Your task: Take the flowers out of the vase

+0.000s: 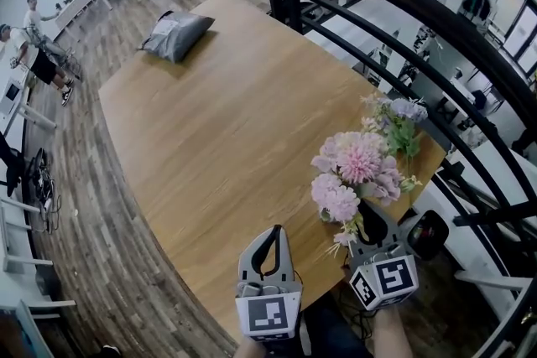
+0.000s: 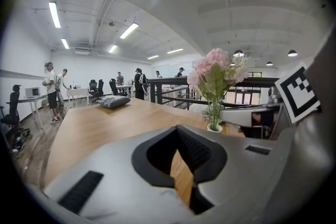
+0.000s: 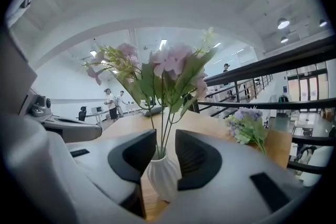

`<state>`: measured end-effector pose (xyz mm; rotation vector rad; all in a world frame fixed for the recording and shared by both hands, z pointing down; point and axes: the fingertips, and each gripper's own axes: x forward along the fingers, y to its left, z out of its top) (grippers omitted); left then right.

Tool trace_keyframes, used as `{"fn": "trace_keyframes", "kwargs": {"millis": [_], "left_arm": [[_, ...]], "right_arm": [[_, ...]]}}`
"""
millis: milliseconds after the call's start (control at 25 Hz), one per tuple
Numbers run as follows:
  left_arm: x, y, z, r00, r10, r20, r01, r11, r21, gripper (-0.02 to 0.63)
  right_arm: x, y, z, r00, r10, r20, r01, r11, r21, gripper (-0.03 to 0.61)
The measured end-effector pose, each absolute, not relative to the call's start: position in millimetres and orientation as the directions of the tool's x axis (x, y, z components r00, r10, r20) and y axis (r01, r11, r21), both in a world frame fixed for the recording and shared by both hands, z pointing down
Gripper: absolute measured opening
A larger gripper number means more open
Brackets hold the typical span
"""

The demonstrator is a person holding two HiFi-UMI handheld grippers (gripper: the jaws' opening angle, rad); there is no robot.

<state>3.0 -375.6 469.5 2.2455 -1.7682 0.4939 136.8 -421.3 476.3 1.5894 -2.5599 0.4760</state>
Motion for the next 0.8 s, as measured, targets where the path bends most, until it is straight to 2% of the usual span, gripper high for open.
{"fn": "trace_keyframes", "kwargs": {"millis": [800], "left_arm": [[-8,-374,481,0.193,-0.883,0.428,-0.976,-0.216,-0.006,0.043]], "right_arm": [[114,-435,485,-0.528,-0.819,0.225,-0.847,0.487,-0.216,0.135]]}}
